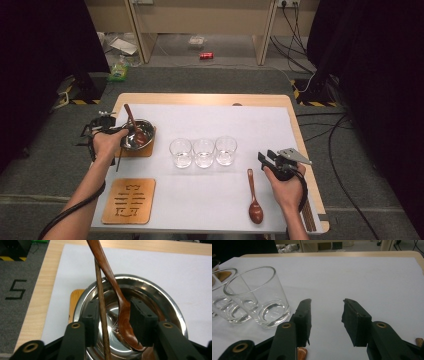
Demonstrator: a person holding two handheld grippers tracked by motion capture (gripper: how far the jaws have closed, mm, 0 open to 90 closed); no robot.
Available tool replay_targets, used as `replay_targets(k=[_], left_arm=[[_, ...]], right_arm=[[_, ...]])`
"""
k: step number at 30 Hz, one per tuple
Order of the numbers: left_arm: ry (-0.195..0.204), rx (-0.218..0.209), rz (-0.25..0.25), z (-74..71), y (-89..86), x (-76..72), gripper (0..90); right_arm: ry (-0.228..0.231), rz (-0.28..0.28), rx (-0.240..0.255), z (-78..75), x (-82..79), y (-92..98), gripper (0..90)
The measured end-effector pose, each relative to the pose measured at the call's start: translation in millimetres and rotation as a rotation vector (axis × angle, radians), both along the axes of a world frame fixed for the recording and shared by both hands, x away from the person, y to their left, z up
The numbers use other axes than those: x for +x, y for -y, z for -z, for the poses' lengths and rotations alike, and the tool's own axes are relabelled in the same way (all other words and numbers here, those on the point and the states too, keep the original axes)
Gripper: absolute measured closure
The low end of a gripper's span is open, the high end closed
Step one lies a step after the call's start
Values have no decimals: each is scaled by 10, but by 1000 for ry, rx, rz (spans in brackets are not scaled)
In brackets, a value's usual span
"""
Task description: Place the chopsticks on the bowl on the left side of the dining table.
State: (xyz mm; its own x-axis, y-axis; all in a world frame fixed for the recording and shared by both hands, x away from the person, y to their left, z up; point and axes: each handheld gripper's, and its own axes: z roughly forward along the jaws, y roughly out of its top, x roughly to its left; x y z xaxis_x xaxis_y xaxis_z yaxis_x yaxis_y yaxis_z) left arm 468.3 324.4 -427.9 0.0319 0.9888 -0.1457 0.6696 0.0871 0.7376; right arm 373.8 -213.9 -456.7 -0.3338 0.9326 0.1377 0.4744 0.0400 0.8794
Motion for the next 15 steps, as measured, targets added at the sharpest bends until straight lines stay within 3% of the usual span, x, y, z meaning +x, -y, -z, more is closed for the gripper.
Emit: replay_targets(k=[7, 15], left_arm=[[56, -25, 19, -121, -3, -113, 502], [122, -72, 46, -236, -36, -371, 449]], right_arm=[[-8, 11, 1, -9, 7, 27, 582], [-29, 25, -14, -28, 11, 80, 578]])
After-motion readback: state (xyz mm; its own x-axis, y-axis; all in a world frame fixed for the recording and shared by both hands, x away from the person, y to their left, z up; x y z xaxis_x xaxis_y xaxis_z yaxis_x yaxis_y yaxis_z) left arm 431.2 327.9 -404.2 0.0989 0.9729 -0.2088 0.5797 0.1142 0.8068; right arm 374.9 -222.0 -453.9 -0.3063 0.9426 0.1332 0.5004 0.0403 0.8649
